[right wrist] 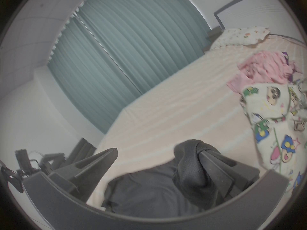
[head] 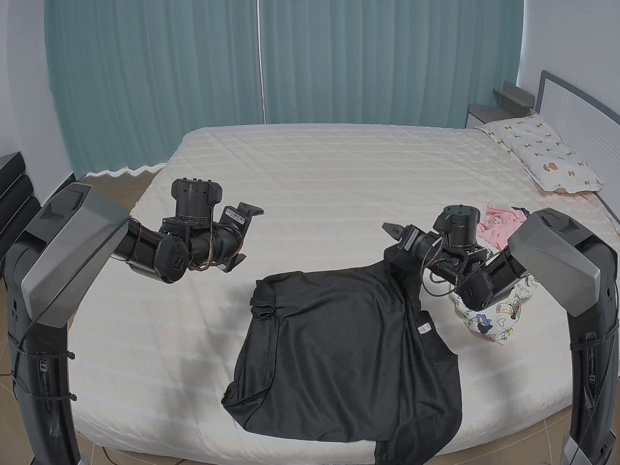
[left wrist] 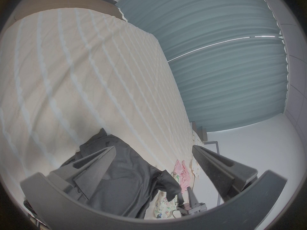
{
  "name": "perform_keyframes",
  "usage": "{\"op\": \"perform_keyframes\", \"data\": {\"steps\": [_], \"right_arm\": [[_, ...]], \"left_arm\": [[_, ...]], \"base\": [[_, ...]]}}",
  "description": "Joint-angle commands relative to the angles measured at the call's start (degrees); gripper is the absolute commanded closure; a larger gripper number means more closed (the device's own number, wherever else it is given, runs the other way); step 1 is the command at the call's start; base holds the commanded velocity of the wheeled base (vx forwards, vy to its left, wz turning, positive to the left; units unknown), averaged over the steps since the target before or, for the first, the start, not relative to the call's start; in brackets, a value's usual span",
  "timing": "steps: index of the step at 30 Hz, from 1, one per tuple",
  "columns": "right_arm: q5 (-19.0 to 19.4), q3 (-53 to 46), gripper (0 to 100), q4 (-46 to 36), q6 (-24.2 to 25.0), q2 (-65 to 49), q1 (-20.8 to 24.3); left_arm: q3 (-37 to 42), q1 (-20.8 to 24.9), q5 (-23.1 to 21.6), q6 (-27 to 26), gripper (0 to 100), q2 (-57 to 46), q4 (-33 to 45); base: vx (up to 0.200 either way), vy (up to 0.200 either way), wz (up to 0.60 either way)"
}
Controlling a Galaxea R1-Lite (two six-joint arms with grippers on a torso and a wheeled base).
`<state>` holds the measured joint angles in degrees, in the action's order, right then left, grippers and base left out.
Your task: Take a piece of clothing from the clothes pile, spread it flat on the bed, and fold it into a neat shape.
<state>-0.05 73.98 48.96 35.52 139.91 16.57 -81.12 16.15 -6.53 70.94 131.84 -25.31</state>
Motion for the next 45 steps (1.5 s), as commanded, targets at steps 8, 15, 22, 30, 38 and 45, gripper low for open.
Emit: {"op": "perform_keyframes", "data": {"steps": [8,15,22,30,38,45], "right_arm": [[-5.8,0.1,0,3.2,5.3,0.4,-3.9],[-3.3,-3.6,0,-9.8,2.7,0.5,-6.5],[0.0,-6.7,0,-10.1,-0.4,-0.3,-7.2],[13.3,-7.6,0,-7.7,15.7,-11.5,-8.7],[11.9,-20.1,0,-6.8,13.3,-15.5,-8.6],[12.4,-41.7,0,-0.8,11.1,-21.3,-8.5]], "left_arm": [[11.8,0.1,-2.3,-4.2,0,-4.8,0.0],[23.9,0.7,-7.4,-6.0,0,-11.3,-0.3],[32.3,1.0,-10.2,-8.5,0,-14.1,-0.4],[42.1,2.0,-10.9,-8.4,0,-15.2,-7.7],[49.1,2.0,-10.6,-9.3,0,-17.8,-10.7],[50.9,3.1,-10.3,-11.5,0,-17.5,-10.6]], "base": [[0.000,0.000,0.00],[0.000,0.000,0.00],[0.000,0.000,0.00],[0.000,0.000,0.00],[0.000,0.000,0.00],[0.000,0.000,0.00]]}}
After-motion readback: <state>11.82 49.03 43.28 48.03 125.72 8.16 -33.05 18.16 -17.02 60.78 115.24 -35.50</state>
